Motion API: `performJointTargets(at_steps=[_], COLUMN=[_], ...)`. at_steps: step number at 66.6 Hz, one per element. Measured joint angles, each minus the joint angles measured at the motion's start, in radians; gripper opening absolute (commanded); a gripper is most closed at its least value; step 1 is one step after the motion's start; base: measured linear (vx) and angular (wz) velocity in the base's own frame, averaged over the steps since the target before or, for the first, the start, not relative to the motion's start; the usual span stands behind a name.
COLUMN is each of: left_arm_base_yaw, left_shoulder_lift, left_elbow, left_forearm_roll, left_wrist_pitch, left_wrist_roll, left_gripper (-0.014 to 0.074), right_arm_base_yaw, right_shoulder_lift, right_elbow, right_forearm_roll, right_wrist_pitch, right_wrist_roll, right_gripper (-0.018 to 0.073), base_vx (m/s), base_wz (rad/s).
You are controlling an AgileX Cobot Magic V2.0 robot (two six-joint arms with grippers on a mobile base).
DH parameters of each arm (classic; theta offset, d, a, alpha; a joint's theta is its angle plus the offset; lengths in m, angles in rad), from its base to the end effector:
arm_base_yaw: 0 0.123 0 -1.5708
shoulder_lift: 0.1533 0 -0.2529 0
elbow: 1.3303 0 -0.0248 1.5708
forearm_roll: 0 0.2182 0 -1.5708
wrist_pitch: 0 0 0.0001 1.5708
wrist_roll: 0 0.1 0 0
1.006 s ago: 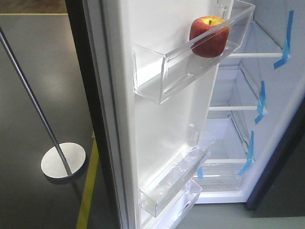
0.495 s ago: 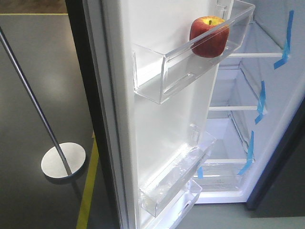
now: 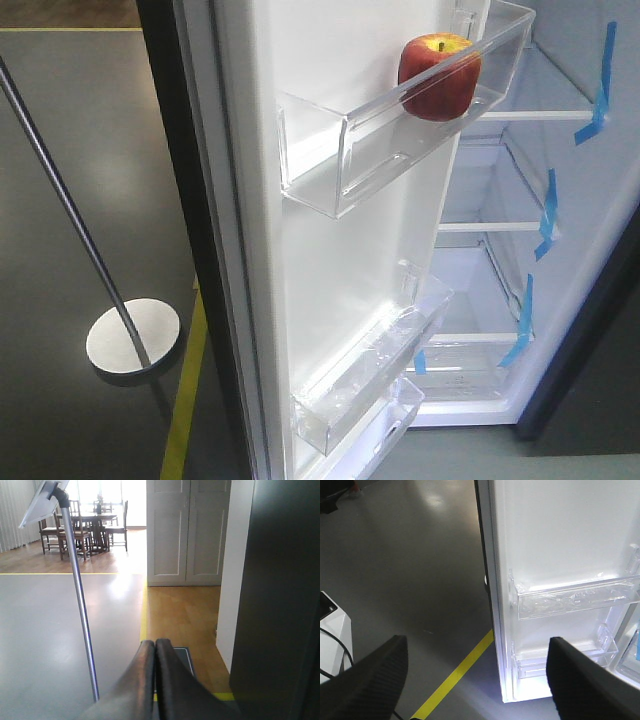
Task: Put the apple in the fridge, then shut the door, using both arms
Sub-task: 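Withdraw the right gripper away from the door bin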
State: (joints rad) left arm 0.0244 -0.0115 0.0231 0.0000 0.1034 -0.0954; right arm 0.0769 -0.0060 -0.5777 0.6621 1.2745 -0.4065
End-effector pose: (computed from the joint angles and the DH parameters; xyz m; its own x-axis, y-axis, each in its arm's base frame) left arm 0.0653 0.0016 0.1971 -0.0253 -0.0959 -0.9951 -0.0269 0.9951 -0.0952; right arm -0.0294 0.0567 0.2742 -0.3930 -0.1777 -0.9022 -0.6500 0.7477 0.1359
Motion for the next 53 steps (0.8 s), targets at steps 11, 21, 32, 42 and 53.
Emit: performJointTargets(at_steps=[11, 21, 32, 42, 53], left_arm_base_yaw=[0.000, 0.000, 0.000, 0.000, 0.000], left_shoulder_lift=[0.000, 0.000, 0.098, 0.255, 0.471], left_elbow=[0.000, -0.071, -0.254, -0.441, -0.634], left_forearm_roll=[0.000, 0.000, 0.000, 0.000, 0.000], left_wrist_pitch=[-0.081, -0.082, -0.027, 0.102, 0.292], left_wrist_roll=[-0.082, -0.123, -0.128, -0.102, -0.023], left_gripper=[-0.0006, -0.0006, -0.0006, -0.0006, -0.0006], right_arm_base_yaw=[0.000, 0.000, 0.000, 0.000, 0.000], right_shoulder_lift=[0.000, 0.000, 0.000, 0.000, 0.000], right_elbow=[0.000, 0.000, 0.000, 0.000, 0.000], right_forearm_roll=[0.000, 0.000, 0.000, 0.000, 0.000], right_wrist_pitch=[0.000, 0.000, 0.000, 0.000, 0.000], right_wrist_roll=[0.000, 0.000, 0.000, 0.000, 0.000], right_gripper=[0.0525, 0.0525, 0.0525, 0.0525, 0.0525], base_vx=[0.00, 0.00, 0.00, 0.00, 0.00], base_wz=[0.00, 0.00, 0.00, 0.00, 0.00])
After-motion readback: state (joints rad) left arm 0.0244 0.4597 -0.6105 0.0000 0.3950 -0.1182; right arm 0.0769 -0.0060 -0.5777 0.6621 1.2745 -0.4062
